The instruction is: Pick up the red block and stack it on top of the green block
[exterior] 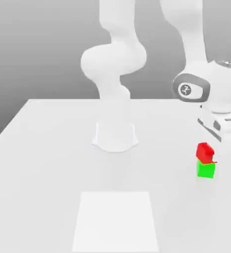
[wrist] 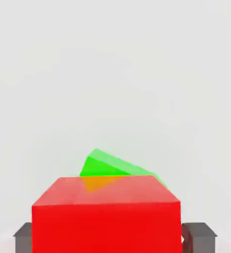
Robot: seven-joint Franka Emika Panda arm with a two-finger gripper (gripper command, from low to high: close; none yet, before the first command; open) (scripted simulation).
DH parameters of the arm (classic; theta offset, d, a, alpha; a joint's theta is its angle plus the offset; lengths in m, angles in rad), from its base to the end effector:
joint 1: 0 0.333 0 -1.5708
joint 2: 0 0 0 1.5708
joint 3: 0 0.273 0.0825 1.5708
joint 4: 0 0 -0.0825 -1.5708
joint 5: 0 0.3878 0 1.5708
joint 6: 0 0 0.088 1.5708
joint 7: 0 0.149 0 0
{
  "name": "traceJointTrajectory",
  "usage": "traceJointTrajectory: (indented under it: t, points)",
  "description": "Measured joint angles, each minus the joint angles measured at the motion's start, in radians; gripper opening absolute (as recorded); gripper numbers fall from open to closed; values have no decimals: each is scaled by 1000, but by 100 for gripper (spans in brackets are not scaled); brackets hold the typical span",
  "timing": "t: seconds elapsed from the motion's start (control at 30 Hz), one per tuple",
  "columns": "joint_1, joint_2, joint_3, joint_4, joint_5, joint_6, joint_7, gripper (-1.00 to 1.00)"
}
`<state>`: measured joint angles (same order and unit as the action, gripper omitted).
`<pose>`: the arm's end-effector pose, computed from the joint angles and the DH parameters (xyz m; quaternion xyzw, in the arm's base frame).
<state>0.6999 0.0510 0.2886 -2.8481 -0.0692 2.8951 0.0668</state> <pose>0.1909 0.3021 0.0962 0.8803 0.4744 0.0000 0.0014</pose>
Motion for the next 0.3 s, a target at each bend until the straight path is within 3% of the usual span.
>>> traceJointTrajectory:
  t: [0.1, 0.3]
  points:
    - [4, 5, -1, 0, -3, 6, 2, 100]
    - [54, -190, -11, -7, 155, -175, -109, 100]
